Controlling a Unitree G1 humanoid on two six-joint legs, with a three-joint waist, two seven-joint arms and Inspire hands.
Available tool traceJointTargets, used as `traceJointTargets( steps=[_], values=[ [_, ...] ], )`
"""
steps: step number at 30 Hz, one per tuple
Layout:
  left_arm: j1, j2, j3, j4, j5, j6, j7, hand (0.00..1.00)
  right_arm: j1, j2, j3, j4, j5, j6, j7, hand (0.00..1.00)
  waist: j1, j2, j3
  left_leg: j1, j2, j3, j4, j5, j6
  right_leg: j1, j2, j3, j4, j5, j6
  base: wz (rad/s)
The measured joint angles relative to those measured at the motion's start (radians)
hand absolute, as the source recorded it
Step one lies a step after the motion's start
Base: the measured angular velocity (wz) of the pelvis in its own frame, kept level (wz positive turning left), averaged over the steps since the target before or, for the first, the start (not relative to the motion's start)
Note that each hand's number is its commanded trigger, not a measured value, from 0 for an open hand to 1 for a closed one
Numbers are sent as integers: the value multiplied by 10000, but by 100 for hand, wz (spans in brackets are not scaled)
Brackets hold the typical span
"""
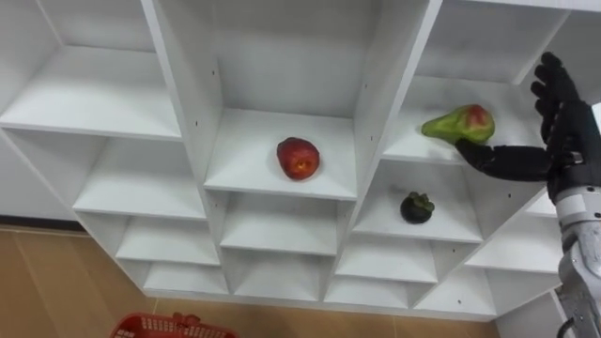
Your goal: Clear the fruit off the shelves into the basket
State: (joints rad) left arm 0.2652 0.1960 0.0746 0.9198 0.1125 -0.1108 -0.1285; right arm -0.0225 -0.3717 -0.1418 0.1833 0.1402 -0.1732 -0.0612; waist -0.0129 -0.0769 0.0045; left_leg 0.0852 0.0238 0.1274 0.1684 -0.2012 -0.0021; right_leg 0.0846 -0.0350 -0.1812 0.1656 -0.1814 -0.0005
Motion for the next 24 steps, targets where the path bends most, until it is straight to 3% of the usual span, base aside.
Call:
traceJointTargets(
  steps=[24],
  values=[
    [-81, 41, 45, -178, 6, 1, -196, 100, -384, -20, 25, 16, -1218, 19, 762, 0, 423, -102, 44, -57, -8, -238, 10, 3, -3, 56, -5, -149, 29, 1, 1, 1]
  ],
)
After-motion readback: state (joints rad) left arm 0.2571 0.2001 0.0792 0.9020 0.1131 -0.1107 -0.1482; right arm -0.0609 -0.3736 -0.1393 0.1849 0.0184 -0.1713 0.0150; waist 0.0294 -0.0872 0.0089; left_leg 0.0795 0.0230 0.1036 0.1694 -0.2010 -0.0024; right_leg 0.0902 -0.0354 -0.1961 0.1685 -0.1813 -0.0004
